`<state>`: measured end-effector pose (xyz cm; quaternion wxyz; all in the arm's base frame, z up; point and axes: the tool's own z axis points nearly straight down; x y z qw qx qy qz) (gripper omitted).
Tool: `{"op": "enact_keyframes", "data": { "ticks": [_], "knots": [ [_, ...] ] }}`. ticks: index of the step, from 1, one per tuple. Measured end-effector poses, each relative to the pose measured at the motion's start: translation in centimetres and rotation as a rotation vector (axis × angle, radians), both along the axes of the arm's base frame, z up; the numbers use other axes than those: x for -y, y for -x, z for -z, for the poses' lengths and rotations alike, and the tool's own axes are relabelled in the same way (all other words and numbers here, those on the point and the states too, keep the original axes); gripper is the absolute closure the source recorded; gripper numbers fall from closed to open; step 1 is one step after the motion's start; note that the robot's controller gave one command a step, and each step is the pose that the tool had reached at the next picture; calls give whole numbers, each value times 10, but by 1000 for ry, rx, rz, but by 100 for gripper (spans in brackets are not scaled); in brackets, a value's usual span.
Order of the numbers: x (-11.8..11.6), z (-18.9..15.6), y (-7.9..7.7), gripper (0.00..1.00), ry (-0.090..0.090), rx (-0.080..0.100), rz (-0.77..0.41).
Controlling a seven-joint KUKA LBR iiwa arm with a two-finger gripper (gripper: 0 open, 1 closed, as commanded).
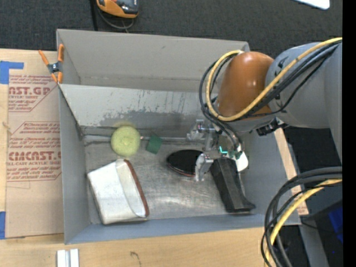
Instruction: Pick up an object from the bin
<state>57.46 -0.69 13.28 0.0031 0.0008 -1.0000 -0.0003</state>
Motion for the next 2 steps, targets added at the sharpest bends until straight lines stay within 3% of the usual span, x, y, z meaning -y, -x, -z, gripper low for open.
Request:
{"op": "enact_keyframes", "data": {
  "ticks": [1, 2],
  "knots": [
    [0, -4, -2, 0, 0, 7, 0],
    [-9, 48, 5, 100, -5, 17, 315]
  ]
}}
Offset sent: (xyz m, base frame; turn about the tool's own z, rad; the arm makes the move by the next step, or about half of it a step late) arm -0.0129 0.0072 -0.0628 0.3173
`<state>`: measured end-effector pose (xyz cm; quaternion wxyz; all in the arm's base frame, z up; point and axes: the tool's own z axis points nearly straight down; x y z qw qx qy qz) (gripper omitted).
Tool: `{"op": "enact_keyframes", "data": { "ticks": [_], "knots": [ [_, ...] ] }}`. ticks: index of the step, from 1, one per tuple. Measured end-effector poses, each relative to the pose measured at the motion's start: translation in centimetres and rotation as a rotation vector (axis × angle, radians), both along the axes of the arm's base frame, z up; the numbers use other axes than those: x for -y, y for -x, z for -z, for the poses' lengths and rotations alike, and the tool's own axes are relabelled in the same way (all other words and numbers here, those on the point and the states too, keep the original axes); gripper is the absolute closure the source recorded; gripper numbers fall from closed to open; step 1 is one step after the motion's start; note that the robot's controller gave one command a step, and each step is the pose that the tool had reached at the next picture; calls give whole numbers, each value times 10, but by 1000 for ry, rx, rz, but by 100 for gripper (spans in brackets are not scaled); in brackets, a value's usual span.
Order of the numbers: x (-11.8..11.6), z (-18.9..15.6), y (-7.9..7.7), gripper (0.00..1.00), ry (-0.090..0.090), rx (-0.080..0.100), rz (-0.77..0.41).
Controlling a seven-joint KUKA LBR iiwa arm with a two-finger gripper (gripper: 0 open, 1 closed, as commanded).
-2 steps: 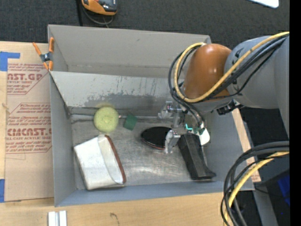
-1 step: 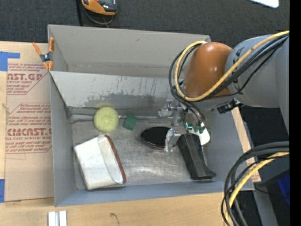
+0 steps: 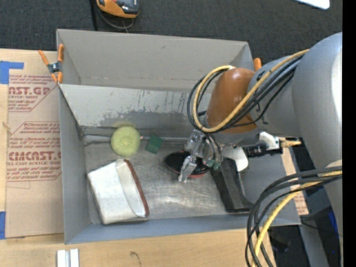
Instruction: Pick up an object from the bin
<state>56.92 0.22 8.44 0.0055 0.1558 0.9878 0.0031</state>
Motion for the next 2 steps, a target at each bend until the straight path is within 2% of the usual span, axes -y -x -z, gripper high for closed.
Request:
{"op": "enact_keyframes", "data": {
  "ticks": [2],
  "knots": [
    [0, 0, 0, 100, 1, 0, 0]
  ]
}}
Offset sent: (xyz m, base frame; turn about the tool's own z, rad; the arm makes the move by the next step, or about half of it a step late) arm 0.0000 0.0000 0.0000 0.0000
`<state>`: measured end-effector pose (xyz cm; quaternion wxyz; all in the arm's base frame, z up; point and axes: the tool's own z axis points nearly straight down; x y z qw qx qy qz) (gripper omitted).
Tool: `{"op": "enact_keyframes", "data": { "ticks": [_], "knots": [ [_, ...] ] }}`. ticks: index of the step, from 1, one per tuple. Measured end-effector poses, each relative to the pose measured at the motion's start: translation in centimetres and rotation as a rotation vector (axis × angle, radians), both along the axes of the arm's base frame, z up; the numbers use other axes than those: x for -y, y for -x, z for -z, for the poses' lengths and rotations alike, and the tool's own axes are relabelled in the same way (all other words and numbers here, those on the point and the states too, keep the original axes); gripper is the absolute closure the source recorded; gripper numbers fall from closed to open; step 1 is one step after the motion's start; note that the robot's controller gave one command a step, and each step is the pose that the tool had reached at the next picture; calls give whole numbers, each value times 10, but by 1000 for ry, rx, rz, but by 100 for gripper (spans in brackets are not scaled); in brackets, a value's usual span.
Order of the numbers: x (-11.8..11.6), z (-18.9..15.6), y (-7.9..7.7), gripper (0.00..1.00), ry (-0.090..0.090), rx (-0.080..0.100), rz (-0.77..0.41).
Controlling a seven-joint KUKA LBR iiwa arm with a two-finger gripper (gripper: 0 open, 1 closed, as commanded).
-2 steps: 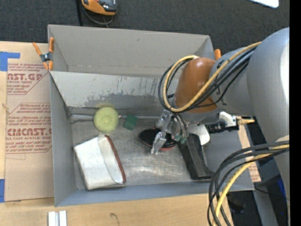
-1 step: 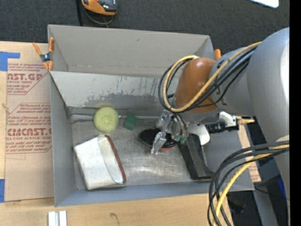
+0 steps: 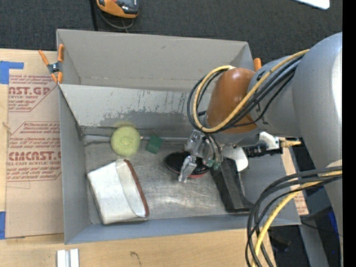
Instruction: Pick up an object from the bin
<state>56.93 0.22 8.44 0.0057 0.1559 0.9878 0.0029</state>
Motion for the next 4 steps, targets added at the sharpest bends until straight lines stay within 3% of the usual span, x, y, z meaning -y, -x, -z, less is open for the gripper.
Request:
{"op": "enact_keyframes", "data": {
  "ticks": [4],
  "knots": [
    [2, 0, -2, 100, -4, -5, 16]
  ]
}}
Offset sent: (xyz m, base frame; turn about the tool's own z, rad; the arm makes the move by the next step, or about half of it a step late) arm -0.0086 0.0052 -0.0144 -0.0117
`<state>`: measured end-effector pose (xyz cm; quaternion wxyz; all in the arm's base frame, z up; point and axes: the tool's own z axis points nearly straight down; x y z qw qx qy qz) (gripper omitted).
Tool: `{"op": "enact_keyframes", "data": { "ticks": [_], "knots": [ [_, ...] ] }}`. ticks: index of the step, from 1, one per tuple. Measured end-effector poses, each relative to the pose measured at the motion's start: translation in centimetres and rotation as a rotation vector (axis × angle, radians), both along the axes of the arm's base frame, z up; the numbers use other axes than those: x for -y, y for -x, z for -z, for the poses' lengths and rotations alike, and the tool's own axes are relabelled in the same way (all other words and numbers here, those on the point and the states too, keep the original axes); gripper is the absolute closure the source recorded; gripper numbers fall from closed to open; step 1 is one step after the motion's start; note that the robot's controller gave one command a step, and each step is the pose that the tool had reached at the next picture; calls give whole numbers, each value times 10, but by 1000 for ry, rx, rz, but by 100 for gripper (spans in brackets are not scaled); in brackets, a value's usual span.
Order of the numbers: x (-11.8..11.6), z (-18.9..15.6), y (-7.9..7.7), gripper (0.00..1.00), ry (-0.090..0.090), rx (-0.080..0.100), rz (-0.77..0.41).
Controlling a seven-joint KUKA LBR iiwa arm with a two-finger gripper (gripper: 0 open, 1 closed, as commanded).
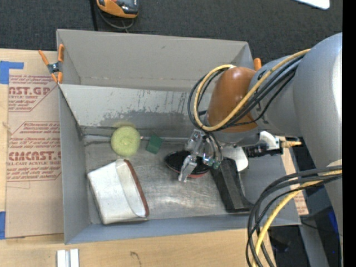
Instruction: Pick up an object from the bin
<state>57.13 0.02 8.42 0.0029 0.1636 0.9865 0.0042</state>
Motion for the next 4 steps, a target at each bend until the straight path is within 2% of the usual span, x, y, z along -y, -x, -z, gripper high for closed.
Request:
{"op": "enact_keyframes", "data": {
  "ticks": [1, 2, 3, 4],
  "knots": [
    [4, 0, 0, 100, -4, 4, -38],
    [3, 0, -4, 100, -3, -5, -30],
    [3, 0, -1, 100, -2, 1, -24],
    [4, -1, 12, 100, 6, 42, -149]
  ]
}}
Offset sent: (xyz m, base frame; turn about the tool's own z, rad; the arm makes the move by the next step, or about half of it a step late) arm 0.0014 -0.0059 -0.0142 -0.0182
